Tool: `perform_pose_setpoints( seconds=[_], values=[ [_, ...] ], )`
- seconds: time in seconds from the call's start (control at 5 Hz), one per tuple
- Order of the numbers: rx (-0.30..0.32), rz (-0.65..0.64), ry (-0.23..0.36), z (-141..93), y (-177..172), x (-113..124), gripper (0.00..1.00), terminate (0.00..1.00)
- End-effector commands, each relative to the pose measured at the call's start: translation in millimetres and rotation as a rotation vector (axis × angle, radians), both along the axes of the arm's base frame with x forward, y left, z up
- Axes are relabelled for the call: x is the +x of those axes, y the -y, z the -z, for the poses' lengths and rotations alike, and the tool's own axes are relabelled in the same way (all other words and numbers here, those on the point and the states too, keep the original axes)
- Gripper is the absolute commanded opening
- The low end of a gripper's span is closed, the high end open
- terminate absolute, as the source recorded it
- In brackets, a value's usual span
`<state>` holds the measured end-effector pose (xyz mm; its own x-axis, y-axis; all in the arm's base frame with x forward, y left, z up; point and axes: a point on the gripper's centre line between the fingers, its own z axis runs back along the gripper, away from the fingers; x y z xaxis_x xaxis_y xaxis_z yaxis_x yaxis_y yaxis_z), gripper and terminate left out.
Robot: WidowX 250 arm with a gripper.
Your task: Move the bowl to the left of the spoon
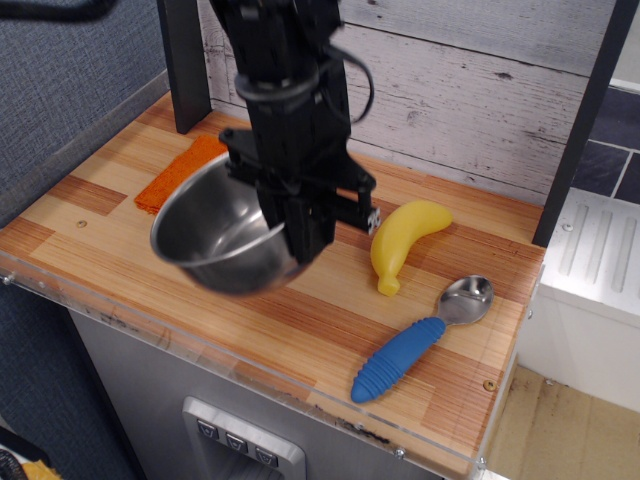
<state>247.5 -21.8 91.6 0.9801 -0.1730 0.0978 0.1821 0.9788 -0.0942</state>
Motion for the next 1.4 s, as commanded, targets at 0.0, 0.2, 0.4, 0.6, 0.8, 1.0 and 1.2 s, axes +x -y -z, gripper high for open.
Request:
perform_pose_setpoints(
  seconds=[0.0, 0.2, 0.4, 0.6, 0.8, 1.0, 1.2],
  values=[
    [-0.015, 0.027, -0.045, 19.0, -4.8, -5.6, 0.00, 0.00],
    [-0.021, 0.049, -0.078, 32.6, 3.5, -9.5, 0.00, 0.00],
    [-0.031, 0.078, -0.090, 37.1, 14.1, -9.4, 0.00, 0.00],
    [-0.032, 0.095, -0.091, 37.8, 17.3, -8.2, 0.00, 0.00],
    [-0.037, 0.080, -0.084, 34.6, 16.8, -8.2, 1.00, 0.00],
    [-0.049, 0.066, -0.045, 21.0, 16.7, -6.9, 1.00, 0.00],
    [-0.060, 0.045, 0.041, -6.3, 15.4, 0.1, 1.00, 0.00]
  ],
)
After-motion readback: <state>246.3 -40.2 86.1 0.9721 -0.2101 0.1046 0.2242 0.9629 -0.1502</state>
